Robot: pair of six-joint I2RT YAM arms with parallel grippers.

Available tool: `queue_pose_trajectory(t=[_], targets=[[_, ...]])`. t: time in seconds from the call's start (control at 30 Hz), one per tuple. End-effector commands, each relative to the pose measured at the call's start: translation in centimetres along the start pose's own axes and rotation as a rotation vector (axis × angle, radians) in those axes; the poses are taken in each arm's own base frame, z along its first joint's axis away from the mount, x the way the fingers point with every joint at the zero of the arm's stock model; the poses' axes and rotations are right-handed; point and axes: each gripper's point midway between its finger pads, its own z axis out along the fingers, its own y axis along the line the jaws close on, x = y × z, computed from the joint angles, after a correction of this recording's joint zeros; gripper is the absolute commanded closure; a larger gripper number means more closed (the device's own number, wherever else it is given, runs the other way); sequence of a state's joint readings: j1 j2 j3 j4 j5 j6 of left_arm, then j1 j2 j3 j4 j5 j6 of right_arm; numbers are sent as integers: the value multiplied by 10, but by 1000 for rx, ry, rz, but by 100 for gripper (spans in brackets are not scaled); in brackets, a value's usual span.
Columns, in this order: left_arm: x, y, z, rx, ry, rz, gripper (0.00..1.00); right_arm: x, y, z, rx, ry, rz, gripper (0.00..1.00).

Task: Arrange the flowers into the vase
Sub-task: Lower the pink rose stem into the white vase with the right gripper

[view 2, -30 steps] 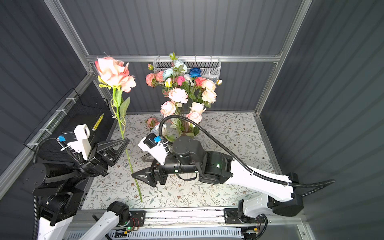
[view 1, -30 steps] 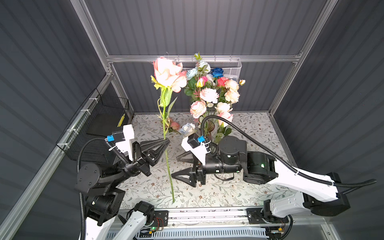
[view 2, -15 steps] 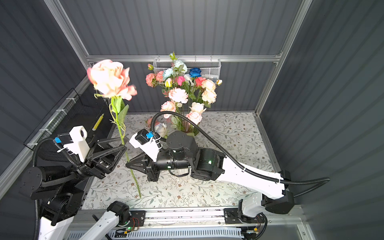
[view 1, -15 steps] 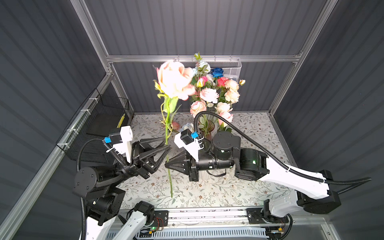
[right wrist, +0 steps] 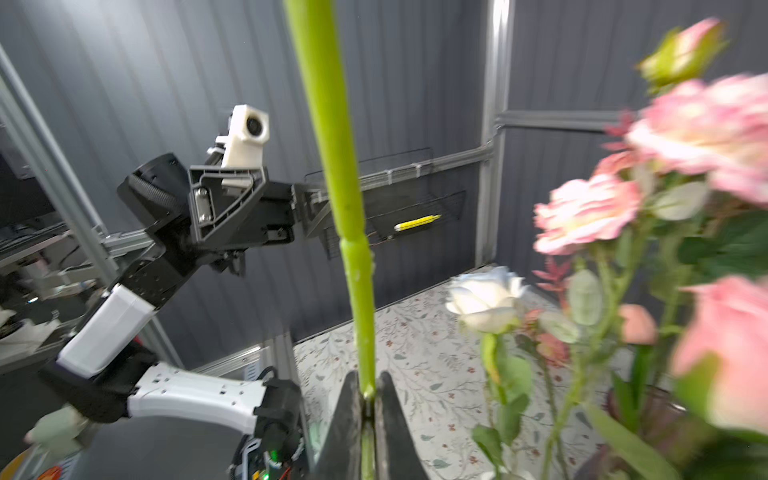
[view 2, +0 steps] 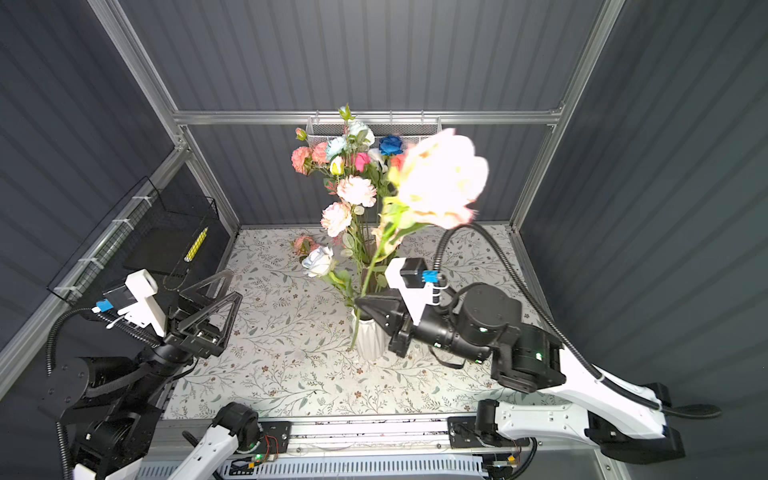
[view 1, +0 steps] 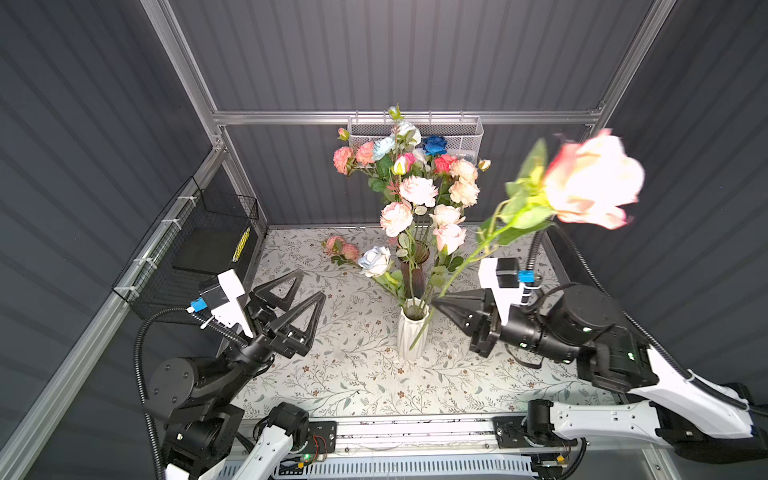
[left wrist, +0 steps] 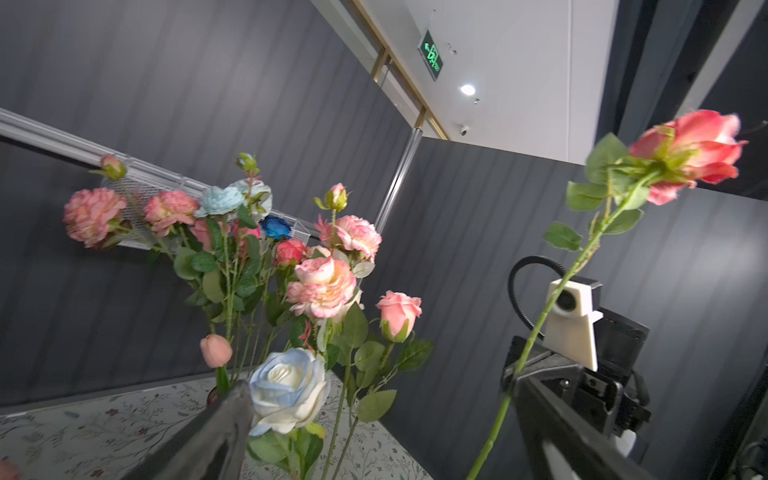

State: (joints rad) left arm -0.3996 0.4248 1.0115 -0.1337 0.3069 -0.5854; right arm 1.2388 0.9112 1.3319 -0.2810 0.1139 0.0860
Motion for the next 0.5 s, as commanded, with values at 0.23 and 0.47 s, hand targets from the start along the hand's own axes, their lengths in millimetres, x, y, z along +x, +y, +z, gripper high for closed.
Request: queue_pose_trajectory(t=[0.23,0.47], targets=[[45,55,-8,-222,104,-2,0,11,-62,23,209,-34,-119,100],[51,61,-8,-247,120,-1,0,49,-74,47,228,64,-82,100]])
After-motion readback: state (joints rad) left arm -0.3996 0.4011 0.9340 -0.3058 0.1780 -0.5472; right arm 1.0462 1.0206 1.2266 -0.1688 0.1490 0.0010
